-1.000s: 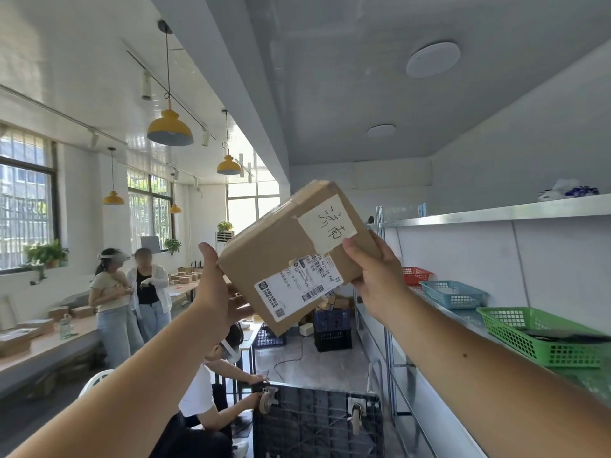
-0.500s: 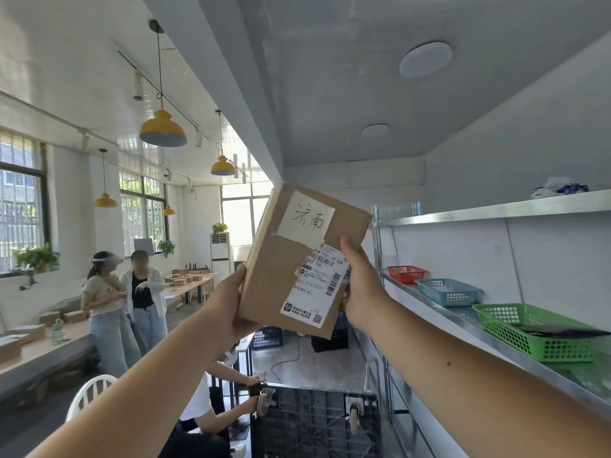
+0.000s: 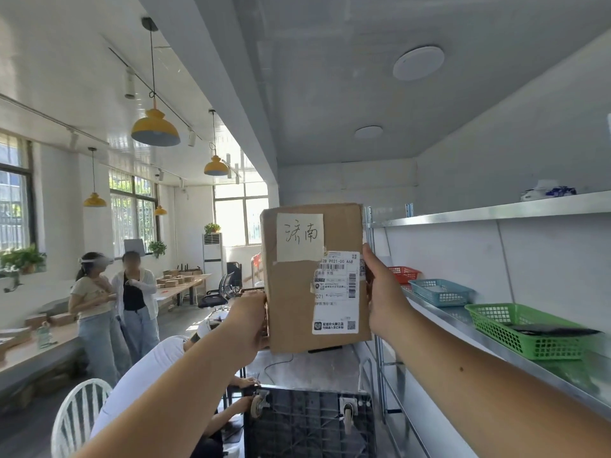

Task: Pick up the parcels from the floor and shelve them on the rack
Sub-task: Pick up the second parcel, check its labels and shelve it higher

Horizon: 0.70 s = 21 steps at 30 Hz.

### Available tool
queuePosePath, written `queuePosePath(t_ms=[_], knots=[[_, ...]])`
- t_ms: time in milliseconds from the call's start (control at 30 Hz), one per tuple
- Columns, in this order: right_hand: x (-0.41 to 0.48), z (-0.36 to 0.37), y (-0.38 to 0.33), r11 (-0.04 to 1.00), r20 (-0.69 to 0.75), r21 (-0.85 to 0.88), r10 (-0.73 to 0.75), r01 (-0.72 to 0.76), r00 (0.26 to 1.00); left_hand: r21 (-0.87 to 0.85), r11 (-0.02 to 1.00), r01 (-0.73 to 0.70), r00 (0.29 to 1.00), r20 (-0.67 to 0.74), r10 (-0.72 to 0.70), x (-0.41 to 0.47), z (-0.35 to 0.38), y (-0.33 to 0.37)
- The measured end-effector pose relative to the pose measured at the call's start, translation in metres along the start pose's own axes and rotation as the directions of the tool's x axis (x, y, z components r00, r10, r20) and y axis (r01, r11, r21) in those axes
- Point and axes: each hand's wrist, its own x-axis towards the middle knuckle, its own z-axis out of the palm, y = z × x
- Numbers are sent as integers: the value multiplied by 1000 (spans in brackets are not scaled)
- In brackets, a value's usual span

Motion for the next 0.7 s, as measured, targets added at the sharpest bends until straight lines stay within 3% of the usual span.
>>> queuePosePath(t_ms=[200,300,467,700], knots=[[-11,6,-5,999,84,-50,26,-22,996,-71,984,-161,986,-57,157,0,-1,-5],[-14,10,-5,996,95,-71,69,-62,993,-111,986,-121,993,1,122,-6,-1,1],[-20,14,-3,989,109,-148,36,-19,993,-183,968,-170,981,63,184,-11,-6,6],[-28,17,-7,987,134,-158,40,-18,990,-231,971,-66,980,168,107,-18,-7,14]])
